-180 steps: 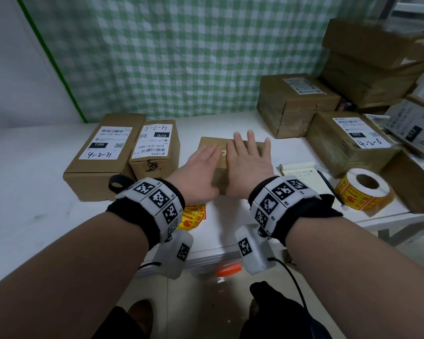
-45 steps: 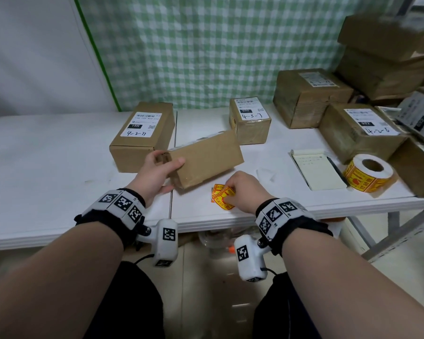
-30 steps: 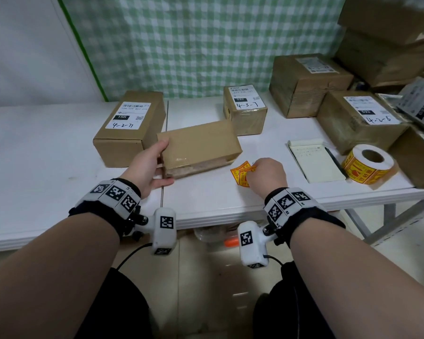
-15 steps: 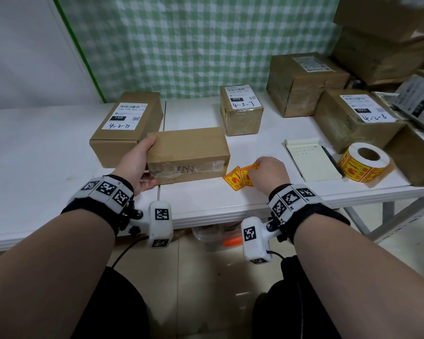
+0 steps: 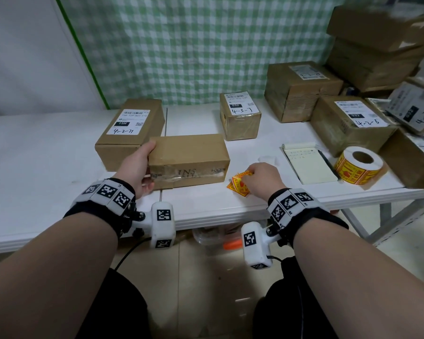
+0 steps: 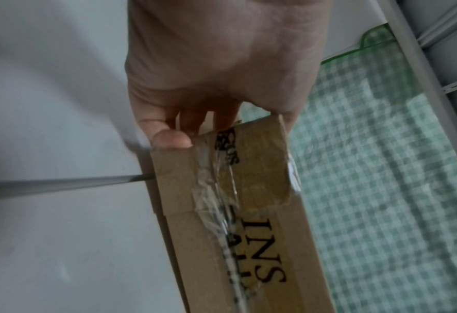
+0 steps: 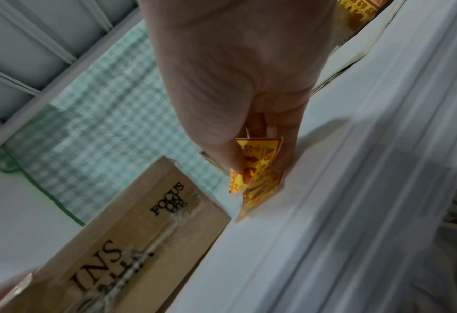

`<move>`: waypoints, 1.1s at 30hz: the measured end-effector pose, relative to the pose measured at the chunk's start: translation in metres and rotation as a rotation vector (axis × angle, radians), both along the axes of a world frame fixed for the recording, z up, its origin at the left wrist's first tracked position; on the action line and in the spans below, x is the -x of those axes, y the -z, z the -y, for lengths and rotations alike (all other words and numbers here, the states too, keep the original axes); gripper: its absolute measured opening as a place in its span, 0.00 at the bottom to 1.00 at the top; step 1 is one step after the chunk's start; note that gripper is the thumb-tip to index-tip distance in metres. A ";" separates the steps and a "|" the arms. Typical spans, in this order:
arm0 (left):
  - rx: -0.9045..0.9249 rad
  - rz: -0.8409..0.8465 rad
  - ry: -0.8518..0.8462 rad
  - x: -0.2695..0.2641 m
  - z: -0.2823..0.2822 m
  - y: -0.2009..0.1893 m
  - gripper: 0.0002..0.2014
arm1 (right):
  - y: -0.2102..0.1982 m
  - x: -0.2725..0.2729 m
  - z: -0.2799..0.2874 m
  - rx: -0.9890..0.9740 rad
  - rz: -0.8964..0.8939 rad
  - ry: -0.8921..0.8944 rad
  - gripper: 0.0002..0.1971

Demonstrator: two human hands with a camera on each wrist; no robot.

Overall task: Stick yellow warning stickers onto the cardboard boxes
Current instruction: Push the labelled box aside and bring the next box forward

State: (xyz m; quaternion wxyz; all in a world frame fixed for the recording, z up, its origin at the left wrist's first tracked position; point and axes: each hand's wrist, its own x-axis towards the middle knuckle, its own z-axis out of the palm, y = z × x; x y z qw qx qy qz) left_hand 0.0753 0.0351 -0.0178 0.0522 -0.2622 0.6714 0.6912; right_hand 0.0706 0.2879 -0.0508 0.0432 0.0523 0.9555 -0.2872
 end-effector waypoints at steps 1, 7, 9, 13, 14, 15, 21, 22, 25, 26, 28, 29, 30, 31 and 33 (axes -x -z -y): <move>0.000 0.002 -0.002 -0.001 0.002 0.000 0.17 | -0.001 0.000 0.001 -0.002 0.001 0.000 0.09; 0.022 0.048 0.030 -0.004 0.004 -0.003 0.17 | -0.011 -0.001 0.004 0.064 -0.055 0.016 0.10; 0.030 0.054 0.048 -0.004 0.005 -0.006 0.18 | -0.019 -0.001 0.005 0.172 -0.109 0.047 0.11; 0.182 -0.005 0.077 -0.001 0.001 -0.015 0.10 | -0.040 -0.002 0.013 0.321 -0.211 0.054 0.10; 0.289 -0.056 0.073 0.000 0.000 -0.017 0.07 | -0.045 -0.002 0.015 0.342 -0.232 0.044 0.09; 0.400 -0.119 0.058 0.002 -0.001 -0.019 0.05 | -0.049 -0.002 0.018 0.366 -0.248 0.037 0.08; 0.366 -0.422 0.156 -0.008 -0.018 -0.046 0.05 | -0.068 -0.008 0.032 0.597 -0.191 -0.074 0.14; 0.308 -0.444 0.241 -0.012 -0.023 -0.050 0.04 | -0.070 -0.010 0.034 0.612 -0.167 -0.101 0.14; 0.229 -0.489 0.420 -0.020 -0.036 -0.056 0.11 | -0.075 -0.016 0.043 0.671 -0.096 -0.203 0.13; 0.218 -0.493 0.456 -0.022 -0.038 -0.056 0.14 | -0.076 -0.017 0.046 0.691 -0.081 -0.238 0.12; 0.206 -0.495 0.488 -0.025 -0.040 -0.053 0.19 | -0.076 -0.019 0.051 0.727 -0.058 -0.285 0.13; 0.211 -0.506 0.486 -0.026 -0.040 -0.051 0.21 | -0.076 -0.020 0.054 0.748 -0.054 -0.292 0.13; 0.218 -0.521 0.472 -0.026 -0.040 -0.049 0.21 | -0.075 -0.020 0.055 0.765 -0.056 -0.286 0.14; 0.215 -0.533 0.446 -0.027 -0.038 -0.047 0.21 | -0.073 -0.019 0.057 0.790 -0.064 -0.268 0.14; 0.175 -0.555 0.383 -0.026 -0.035 -0.042 0.18 | -0.069 -0.019 0.059 0.870 -0.058 -0.215 0.15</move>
